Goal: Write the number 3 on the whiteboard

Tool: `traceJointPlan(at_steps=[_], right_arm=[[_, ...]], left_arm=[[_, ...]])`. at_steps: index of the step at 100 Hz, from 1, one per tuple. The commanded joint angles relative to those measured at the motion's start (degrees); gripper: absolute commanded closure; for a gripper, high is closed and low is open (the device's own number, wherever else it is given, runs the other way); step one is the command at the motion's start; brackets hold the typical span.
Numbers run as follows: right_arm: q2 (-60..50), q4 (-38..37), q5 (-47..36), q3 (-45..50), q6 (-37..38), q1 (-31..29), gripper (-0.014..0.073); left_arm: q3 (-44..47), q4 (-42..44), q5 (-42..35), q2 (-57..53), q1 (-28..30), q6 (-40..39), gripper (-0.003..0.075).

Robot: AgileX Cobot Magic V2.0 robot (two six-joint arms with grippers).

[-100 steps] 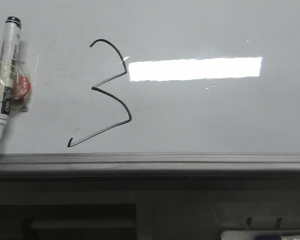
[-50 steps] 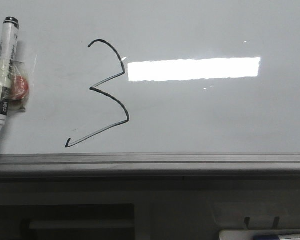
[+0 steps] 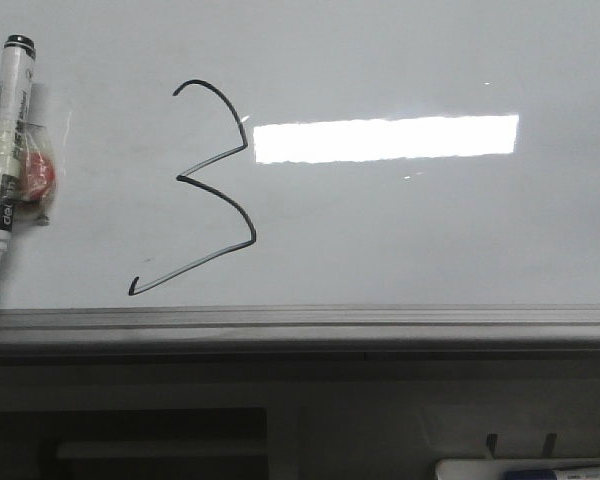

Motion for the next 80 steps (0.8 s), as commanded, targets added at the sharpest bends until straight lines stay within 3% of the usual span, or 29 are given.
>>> traceJointPlan(at_steps=[1,25,50,62,80], right_arm=[[-1.0,-0.5,-4.1,-1.6,0.3,-5.4,0.0636],[-7.4,-0.4,4.0,-1.0,0.3,-10.5,0.0636],[-16.9,5.9,3.9,8.5,0.3,-10.5,0.0636],[-16.4,8.5,2.4,12.5,0.3,-10.5,0.0636],[-16.5,8.8,11.7,12.4,0.3,-10.9,0.0636]], left_arm=[[0.7,-0.5,-2.5,-1.3,0.2,-0.1,0.0741],[0.7,-0.5,-2.5,-1.3,0.2,-0.1,0.0741],[0.7,-0.5,-2.5,-1.3,0.2,-0.1,0.0741],[0.7,-0.5,-2.5,-1.3,0.2,-0.1,0.0741],[0.7,-0.5,-2.5,-1.3,0.2,-0.1,0.0741]])
